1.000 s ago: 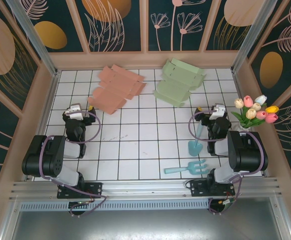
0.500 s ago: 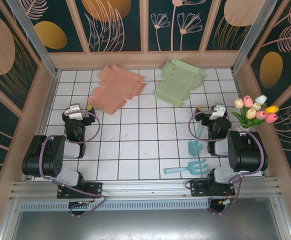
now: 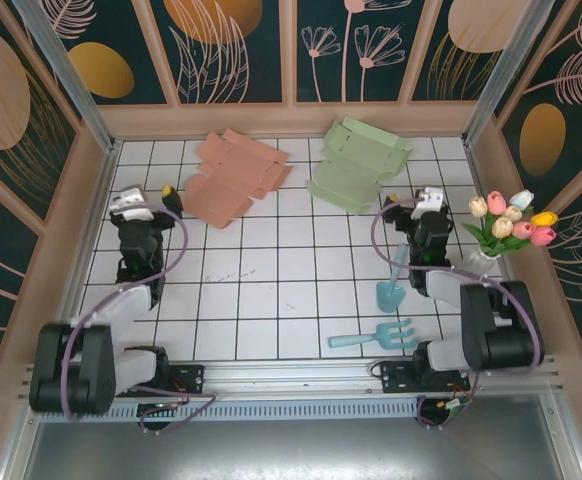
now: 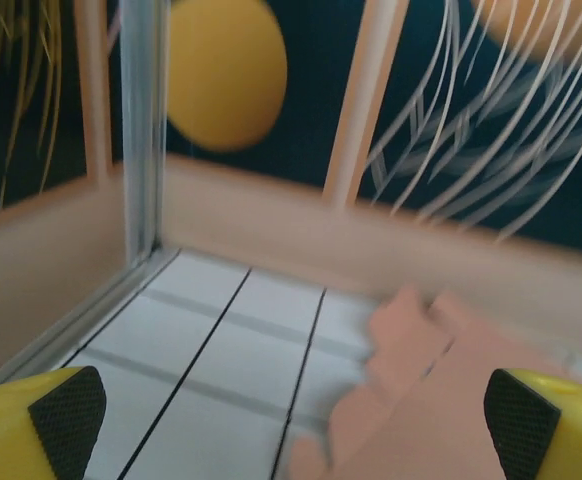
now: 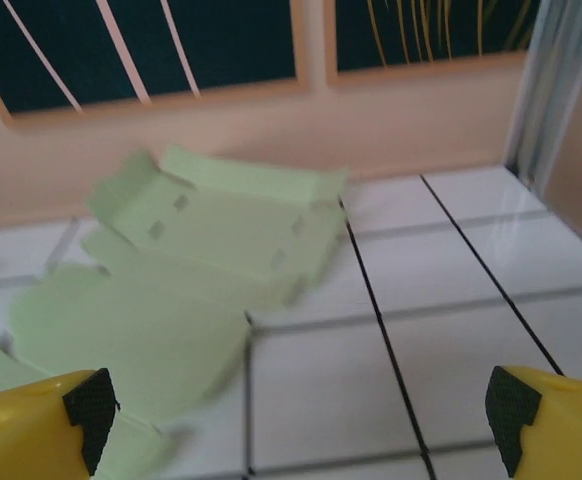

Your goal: Fold the paper box

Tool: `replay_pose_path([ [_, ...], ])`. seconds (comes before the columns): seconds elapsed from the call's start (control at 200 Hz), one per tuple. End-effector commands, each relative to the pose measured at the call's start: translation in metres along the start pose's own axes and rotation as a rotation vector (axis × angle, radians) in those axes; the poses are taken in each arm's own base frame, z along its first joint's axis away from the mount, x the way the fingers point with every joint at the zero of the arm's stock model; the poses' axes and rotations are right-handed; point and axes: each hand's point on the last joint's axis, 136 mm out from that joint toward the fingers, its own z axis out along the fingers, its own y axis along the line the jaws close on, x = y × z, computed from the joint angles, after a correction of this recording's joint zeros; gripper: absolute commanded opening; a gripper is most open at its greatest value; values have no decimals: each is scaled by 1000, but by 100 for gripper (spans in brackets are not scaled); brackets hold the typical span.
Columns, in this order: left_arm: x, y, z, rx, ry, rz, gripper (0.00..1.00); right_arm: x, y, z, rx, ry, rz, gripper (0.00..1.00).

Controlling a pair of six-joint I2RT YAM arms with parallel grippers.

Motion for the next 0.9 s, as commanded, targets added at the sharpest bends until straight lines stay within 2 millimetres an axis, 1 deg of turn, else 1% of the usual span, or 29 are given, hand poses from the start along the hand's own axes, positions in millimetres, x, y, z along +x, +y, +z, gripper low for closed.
replay_pose_path([
  [0.0,-2,-7,-11,33,60,-185,99,-17,2,-1,81,76,88,97],
  [0.065,-7,-16,-17,87,55,-213,99,-22,9,7,80,121,138,97],
  [0.165,-8,-15,-19,76,82,-281,99,-17,18,23,68,202,207,97],
  [0.18,-8,-16,-19,74,89,-296,99,-15,19,26,70,213,218,97],
  [0.185,-9,-16,-19,75,86,-301,99,-12,19,27,72,223,219,97],
  [0.225,-6,-17,-20,78,107,-346,99,-8,22,36,72,251,243,96],
  [0.32,2,-27,-22,109,157,-454,99,-3,26,61,70,305,276,94],
  [0.39,5,-41,-22,143,182,-492,99,1,21,81,96,335,297,92],
  [0.46,6,-57,-24,184,200,-493,99,-2,14,101,104,335,303,88],
  [0.55,13,-69,-26,203,225,-476,99,-3,-1,125,153,340,293,85],
  [0.681,27,-83,-29,220,250,-446,99,16,-22,164,225,418,256,80],
  [0.706,30,-87,-29,227,256,-438,99,20,-25,172,233,430,247,76],
  [0.716,31,-88,-29,229,258,-435,99,24,-28,174,238,441,243,76],
  [0.771,38,-97,-28,243,274,-420,99,30,-34,189,252,465,225,73],
  [0.891,51,-116,-24,278,308,-378,99,41,-46,213,278,504,197,67],
])
